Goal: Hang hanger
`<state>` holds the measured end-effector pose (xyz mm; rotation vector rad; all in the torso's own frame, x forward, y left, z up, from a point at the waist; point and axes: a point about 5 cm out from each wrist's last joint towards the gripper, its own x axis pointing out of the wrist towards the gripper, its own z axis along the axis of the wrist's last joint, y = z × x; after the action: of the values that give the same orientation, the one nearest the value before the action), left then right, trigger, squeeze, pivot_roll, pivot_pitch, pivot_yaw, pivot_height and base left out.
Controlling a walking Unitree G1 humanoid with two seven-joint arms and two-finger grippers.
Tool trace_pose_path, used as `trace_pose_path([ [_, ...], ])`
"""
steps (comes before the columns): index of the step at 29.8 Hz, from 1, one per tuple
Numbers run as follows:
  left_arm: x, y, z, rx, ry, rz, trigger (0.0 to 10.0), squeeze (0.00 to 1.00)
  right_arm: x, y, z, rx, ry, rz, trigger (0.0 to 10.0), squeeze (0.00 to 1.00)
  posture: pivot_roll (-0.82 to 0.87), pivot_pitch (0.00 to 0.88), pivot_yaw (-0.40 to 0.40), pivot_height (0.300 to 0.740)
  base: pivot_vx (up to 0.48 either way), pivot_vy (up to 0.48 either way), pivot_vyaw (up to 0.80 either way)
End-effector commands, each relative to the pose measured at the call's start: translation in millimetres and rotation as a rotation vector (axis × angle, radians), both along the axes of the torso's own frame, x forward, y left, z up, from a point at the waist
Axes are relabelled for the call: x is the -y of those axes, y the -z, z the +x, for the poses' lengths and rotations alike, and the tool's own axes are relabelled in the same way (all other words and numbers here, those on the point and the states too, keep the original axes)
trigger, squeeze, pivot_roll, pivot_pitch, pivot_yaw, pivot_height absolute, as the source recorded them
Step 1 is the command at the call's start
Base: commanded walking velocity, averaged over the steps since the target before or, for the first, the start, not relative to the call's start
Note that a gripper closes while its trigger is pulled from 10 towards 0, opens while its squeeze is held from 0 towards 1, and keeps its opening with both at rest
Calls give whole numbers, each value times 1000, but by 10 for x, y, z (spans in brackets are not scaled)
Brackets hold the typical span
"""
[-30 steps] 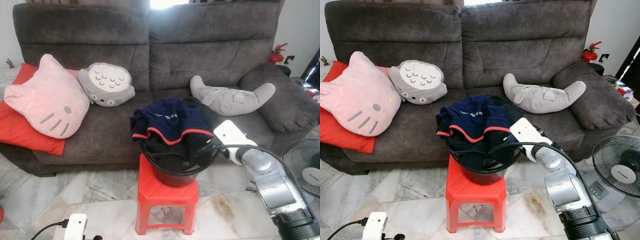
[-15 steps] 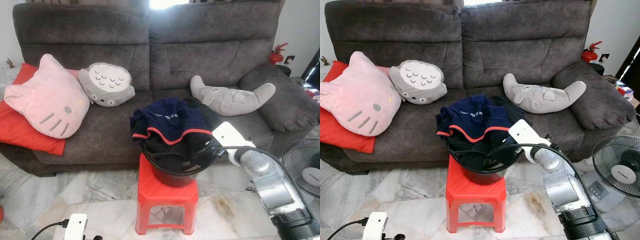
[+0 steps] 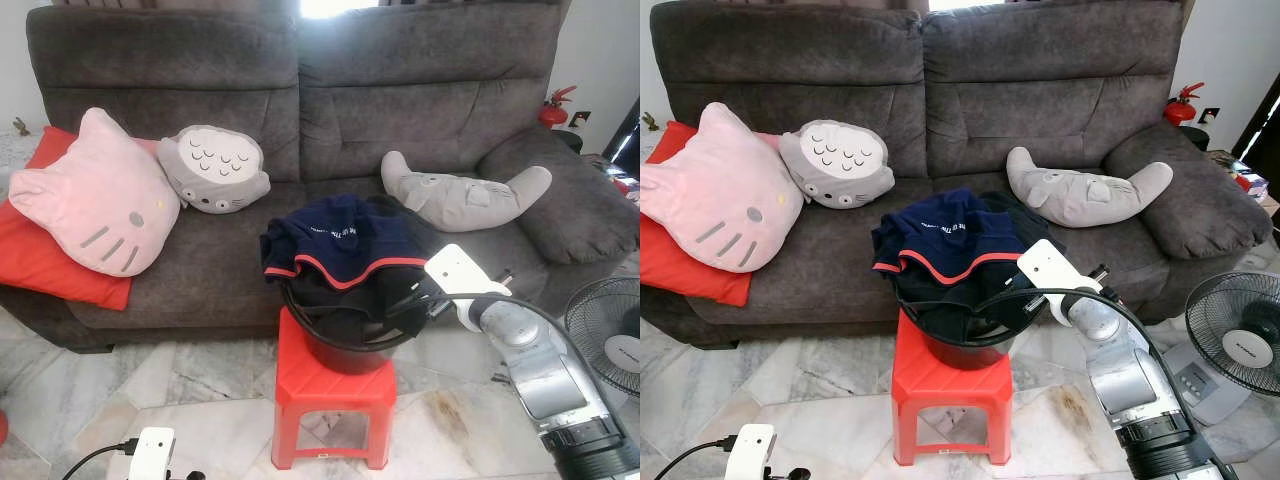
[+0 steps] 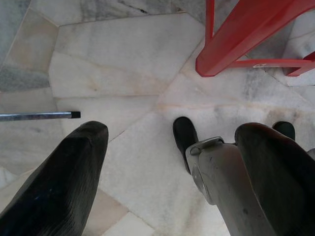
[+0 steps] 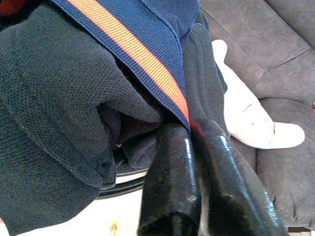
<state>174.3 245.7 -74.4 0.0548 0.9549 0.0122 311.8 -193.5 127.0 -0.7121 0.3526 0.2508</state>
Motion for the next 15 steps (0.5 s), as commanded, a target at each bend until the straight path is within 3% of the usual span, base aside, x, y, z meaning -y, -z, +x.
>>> trace_pose_path([
  [1, -34, 0, -14, -15, 8, 20, 10000, 0, -29, -10, 16, 9, -9, -6, 0, 0, -213, 0, 7, 740, 0, 0, 0],
  [6, -35, 0, -15, -17, 10, 21, 10000, 0, -23, -21, 22, 17, -10, -8, 0, 0, -213, 0, 7, 740, 0, 0, 0],
  [15, -34, 0, -14, -17, 11, 21, 10000, 0, 23, -289, 128, 152, -5, -40, 0, 0, -217, 0, 7, 740, 0, 0, 0],
])
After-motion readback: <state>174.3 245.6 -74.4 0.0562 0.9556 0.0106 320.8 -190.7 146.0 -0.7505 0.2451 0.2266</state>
